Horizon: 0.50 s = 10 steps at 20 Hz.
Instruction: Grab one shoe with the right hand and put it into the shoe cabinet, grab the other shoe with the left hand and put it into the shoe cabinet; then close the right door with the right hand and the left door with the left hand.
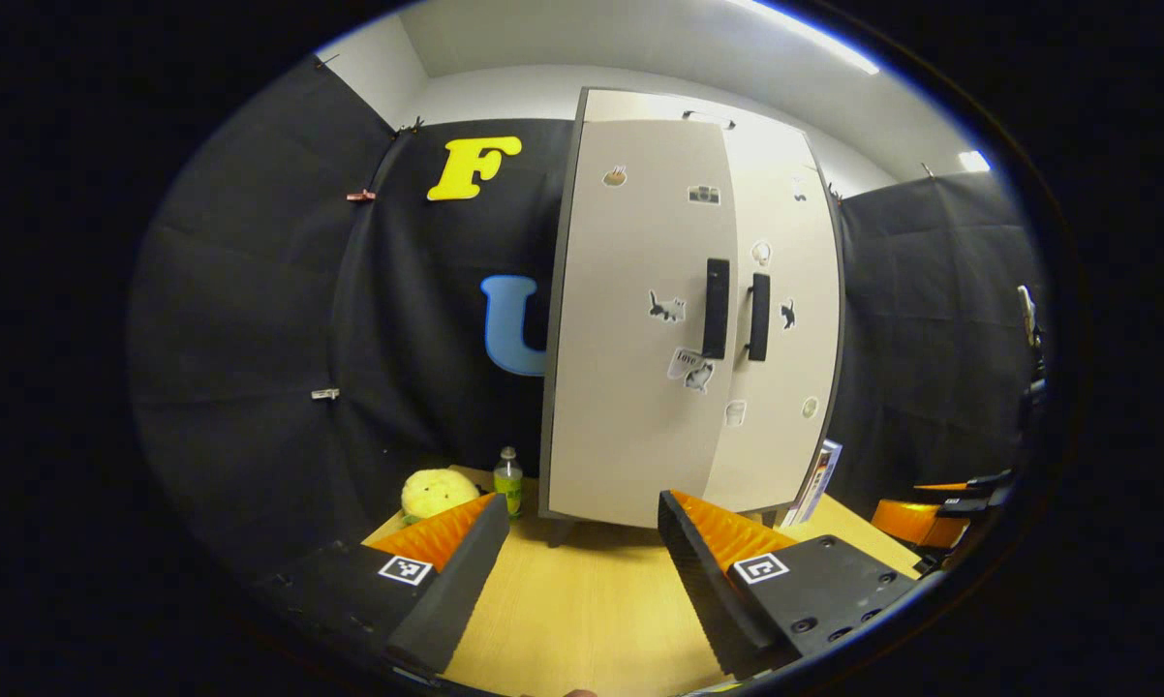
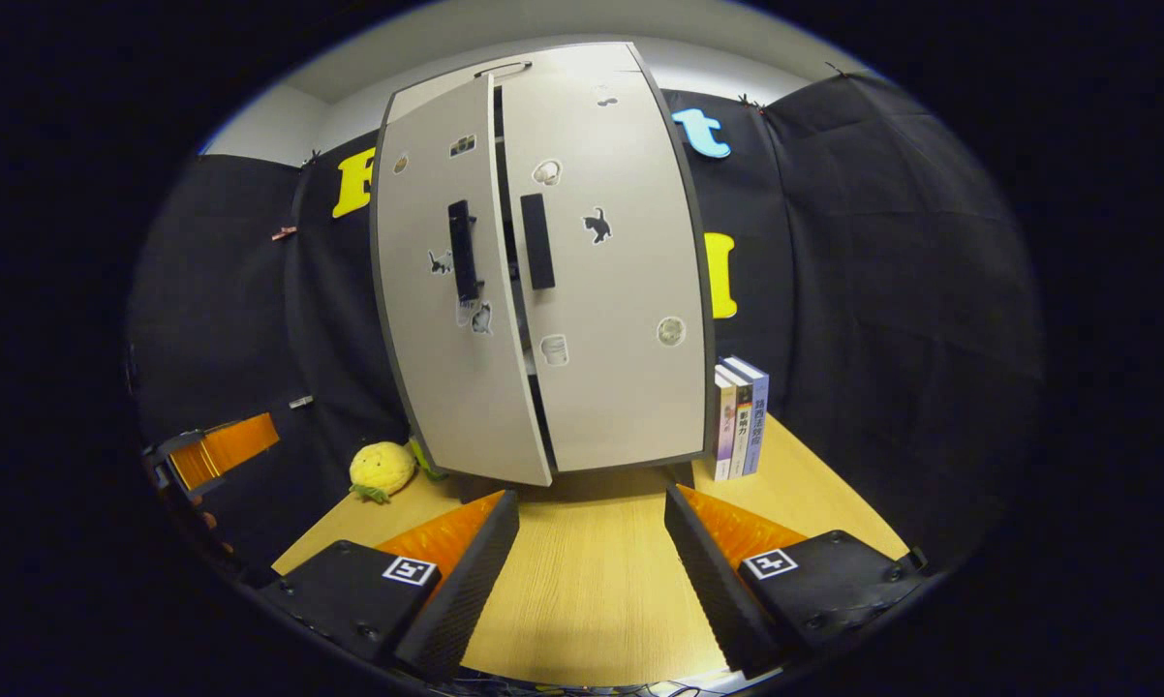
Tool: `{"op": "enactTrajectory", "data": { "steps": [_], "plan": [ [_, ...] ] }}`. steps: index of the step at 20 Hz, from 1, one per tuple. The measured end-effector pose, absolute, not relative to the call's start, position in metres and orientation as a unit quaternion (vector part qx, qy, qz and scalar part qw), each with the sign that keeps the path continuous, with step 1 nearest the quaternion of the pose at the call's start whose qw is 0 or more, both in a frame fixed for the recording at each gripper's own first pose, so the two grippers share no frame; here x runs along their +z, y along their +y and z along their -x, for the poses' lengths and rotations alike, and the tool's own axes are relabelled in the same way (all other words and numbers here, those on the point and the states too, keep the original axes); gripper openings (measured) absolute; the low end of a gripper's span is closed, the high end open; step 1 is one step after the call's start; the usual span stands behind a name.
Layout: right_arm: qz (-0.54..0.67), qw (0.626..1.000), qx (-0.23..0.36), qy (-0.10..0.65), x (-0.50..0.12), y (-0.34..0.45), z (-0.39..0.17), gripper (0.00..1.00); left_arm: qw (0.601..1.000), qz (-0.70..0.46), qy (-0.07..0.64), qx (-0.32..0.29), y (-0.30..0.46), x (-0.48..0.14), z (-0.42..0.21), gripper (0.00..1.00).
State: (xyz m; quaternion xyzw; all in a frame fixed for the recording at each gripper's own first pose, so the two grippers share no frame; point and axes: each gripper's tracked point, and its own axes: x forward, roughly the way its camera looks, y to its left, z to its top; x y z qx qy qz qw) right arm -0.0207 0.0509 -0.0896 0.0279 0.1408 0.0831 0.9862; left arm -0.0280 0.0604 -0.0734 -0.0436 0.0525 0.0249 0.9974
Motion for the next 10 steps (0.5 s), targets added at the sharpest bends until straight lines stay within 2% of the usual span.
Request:
{"op": "enactTrajectory", "data": {
  "steps": [10],
  "plan": [
    [-0.008,0.976,0.131,0.174,-0.117,0.086,0.029,0.99,0.995,0.074,0.059,0.036,0.058,-0.086,0.029,0.97]
  ]
}}
